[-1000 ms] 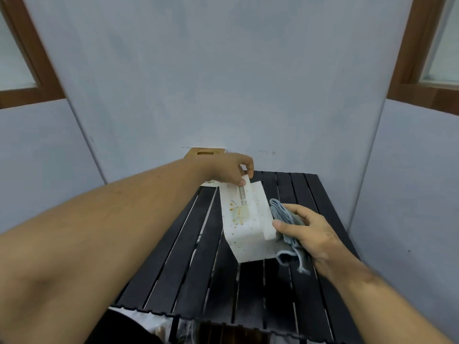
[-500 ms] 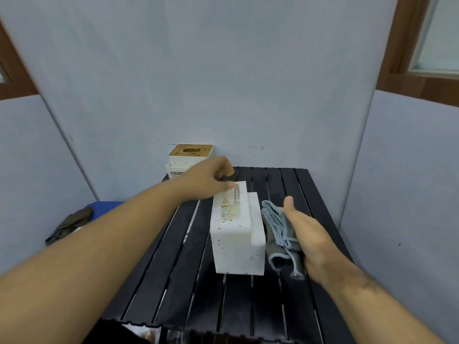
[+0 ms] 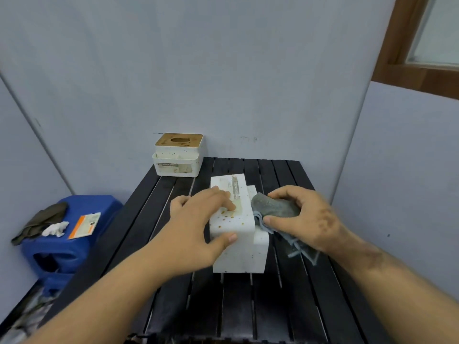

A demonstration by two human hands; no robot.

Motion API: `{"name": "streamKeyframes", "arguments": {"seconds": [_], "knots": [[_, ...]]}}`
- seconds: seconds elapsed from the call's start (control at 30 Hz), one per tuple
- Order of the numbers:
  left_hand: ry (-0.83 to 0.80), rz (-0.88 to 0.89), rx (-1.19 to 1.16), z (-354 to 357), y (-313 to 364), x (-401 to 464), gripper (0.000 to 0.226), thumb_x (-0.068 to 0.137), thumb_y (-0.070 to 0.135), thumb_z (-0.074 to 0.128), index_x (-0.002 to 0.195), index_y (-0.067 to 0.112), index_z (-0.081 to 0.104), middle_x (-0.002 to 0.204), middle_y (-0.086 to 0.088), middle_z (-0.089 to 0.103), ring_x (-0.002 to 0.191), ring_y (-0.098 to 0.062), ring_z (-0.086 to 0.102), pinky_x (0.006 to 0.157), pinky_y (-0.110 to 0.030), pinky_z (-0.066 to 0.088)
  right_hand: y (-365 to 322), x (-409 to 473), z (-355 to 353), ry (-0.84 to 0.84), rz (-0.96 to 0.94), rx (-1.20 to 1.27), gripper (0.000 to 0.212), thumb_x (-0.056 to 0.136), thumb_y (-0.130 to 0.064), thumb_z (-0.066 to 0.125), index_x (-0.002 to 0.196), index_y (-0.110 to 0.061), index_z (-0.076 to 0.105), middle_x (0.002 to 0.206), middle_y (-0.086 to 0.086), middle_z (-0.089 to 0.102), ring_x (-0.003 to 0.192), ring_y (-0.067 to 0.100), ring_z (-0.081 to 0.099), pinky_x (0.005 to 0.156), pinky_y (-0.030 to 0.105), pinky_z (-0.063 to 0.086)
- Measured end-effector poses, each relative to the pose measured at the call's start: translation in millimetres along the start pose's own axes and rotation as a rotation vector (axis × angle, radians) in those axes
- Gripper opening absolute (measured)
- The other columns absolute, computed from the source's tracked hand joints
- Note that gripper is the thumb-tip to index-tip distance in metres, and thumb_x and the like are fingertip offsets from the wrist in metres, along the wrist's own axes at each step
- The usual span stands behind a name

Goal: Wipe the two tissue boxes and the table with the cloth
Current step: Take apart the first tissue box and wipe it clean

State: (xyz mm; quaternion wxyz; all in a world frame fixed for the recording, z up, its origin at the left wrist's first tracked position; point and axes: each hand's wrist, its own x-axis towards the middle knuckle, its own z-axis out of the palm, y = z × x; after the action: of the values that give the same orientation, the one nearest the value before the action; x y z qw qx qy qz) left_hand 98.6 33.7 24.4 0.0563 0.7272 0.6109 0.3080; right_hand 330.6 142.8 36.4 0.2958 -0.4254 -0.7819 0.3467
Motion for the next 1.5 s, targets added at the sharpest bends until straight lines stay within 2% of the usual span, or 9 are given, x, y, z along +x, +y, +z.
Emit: {"name": "streamKeyframes", "arguments": {"seconds": [0.13,0.27,0.57,0.7,0.9,1.07,1.17,1.33,1.5], "knots": [[0.056,0.022,-0.035,6.6,-3.5,4.1,0.039,0.077,0.054,0.062,0.111,0.036,0.057,0.131,0.026,0.051,0.131,0.018,0.033,0.117,-0.036,0.015,-2.8,4.0,5.0,0.063,-0.049,0.025,0.031,0.065,-0.022,0.093,0.085,-0.034,0.073,0.079,-0.014,0.071,0.075,-0.004,0.065,0.059,0.007,0.047],[0.081,0.030,-0.015,6.4,-5.7,7.7,0.036,0.074,0.057,0.061,0.104,0.036,0.059,0.123,0.023,0.055,0.125,0.004,0.048,0.108,-0.027,0.018,-3.5,8.4,18.2,0.099,-0.191,-0.058,0.029,0.068,-0.019,0.090,0.088,-0.033,0.074,0.094,-0.015,0.068,0.089,-0.002,0.063,0.072,0.005,0.046],[0.096,0.008,-0.034,8.6,-2.8,7.6,0.035,0.071,0.055,0.062,0.098,0.033,0.061,0.118,0.020,0.056,0.121,0.004,0.049,0.101,-0.035,0.023,-5.8,6.2,-1.4,-0.247,-0.252,-0.035,0.033,0.070,-0.010,0.088,0.096,-0.029,0.081,0.109,-0.015,0.069,0.104,0.004,0.067,0.092,0.019,0.052],[0.085,0.006,-0.077,9.2,-4.0,10.2,0.033,0.071,0.055,0.064,0.097,0.035,0.060,0.118,0.017,0.058,0.120,0.002,0.050,0.102,-0.035,0.024,-6.0,4.2,16.6,-0.013,-0.061,0.142,0.034,0.066,-0.008,0.088,0.089,-0.028,0.072,0.092,-0.004,0.075,0.078,0.022,0.074,0.071,0.038,0.063],[0.074,-0.007,-0.076,7.5,-3.1,5.3,0.033,0.071,0.057,0.063,0.098,0.038,0.060,0.123,0.021,0.057,0.124,0.008,0.045,0.105,-0.032,0.020,-13.3,-3.3,5.2,-0.187,-0.077,0.156,0.044,0.064,-0.005,0.090,0.092,-0.023,0.061,0.093,-0.003,0.077,0.085,0.019,0.073,0.078,0.033,0.061],[0.072,-0.003,-0.059,3.8,-1.7,7.3,0.032,0.070,0.060,0.060,0.095,0.041,0.058,0.121,0.025,0.056,0.123,0.009,0.043,0.103,-0.032,0.019,-16.5,-1.3,14.9,-0.069,-0.137,0.040,0.041,0.067,-0.006,0.086,0.090,-0.023,0.057,0.084,-0.007,0.075,0.073,0.009,0.069,0.069,0.022,0.056],[0.058,0.003,-0.051,2.6,-4.6,7.2,0.035,0.070,0.062,0.062,0.098,0.040,0.061,0.123,0.026,0.055,0.124,0.008,0.045,0.105,-0.034,0.019,-11.8,-2.7,-4.0,-0.275,-0.098,0.075,0.040,0.068,-0.003,0.086,0.087,-0.024,0.056,0.097,0.000,0.077,0.087,0.020,0.074,0.081,0.039,0.061],[0.054,0.003,-0.066,2.1,-5.8,8.2,0.031,0.073,0.052,0.071,0.099,0.039,0.061,0.120,0.025,0.056,0.122,0.004,0.048,0.106,-0.035,0.020,-12.1,-8.2,9.4,-0.083,-0.142,0.047,0.039,0.067,0.002,0.081,0.086,-0.023,0.057,0.090,0.000,0.076,0.077,0.024,0.073,0.072,0.048,0.061],[0.053,0.013,-0.086,1.5,-10.6,7.3,0.034,0.071,0.057,0.068,0.101,0.041,0.062,0.124,0.027,0.056,0.122,0.009,0.045,0.105,-0.025,0.016,-9.0,-9.7,-6.3,-0.242,-0.119,0.041,0.037,0.066,-0.003,0.083,0.086,-0.021,0.057,0.097,0.004,0.074,0.085,0.027,0.073,0.075,0.055,0.060]]}}
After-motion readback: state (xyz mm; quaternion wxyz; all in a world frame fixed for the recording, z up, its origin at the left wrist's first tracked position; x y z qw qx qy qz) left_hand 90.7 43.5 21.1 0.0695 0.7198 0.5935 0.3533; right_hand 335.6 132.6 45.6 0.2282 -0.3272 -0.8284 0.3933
